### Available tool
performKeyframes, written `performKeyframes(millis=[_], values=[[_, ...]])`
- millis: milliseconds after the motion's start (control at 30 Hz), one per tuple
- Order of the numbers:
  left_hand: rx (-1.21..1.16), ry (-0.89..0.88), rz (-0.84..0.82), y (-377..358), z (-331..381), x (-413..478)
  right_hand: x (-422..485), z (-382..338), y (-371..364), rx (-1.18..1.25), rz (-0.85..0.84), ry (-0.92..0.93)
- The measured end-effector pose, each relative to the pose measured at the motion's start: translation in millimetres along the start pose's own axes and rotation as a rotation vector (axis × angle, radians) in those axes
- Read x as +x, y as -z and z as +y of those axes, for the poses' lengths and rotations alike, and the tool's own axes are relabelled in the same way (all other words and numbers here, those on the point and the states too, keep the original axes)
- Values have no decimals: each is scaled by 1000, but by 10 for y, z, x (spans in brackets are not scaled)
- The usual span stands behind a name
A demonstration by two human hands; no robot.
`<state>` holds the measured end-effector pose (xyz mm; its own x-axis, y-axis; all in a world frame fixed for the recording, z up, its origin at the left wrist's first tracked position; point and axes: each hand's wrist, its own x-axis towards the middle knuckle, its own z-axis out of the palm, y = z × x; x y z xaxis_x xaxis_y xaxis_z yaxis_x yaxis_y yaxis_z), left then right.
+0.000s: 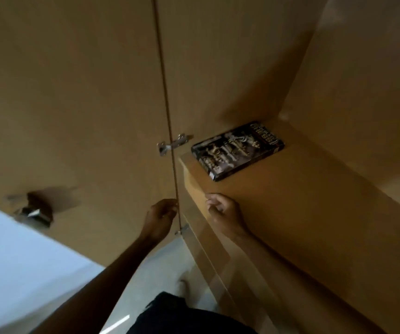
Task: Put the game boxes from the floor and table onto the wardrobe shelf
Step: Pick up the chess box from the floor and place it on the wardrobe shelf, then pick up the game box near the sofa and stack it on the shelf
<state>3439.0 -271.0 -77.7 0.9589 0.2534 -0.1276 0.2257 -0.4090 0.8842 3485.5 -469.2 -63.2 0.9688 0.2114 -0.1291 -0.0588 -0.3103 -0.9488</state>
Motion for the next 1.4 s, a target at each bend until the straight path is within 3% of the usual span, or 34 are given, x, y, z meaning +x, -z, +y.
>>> performKeyframes(millis=[200,467,633,900,1200,1400], values=[[-234,290,243,272,-541,-1320,-647,319,-686,-171,-312,-32],[-359,581,616,827,-1253,-3227,-1847,340,-1961,-260,-755,20],[-426,680,834,1221,-1645,-4313,-2692,172,-2797,-360,-1002,72],[-523,758,1120,1865,-2257,-6035,-4157,-108,-4227,-443,-1265,207],[-717,947,1701,1999,-2686,-8130,-6322,-194,-5695,-573,-1771,440],[-818,1047,1983,1944,-2894,-9330,-7901,-158,-6305,-662,-2089,584]])
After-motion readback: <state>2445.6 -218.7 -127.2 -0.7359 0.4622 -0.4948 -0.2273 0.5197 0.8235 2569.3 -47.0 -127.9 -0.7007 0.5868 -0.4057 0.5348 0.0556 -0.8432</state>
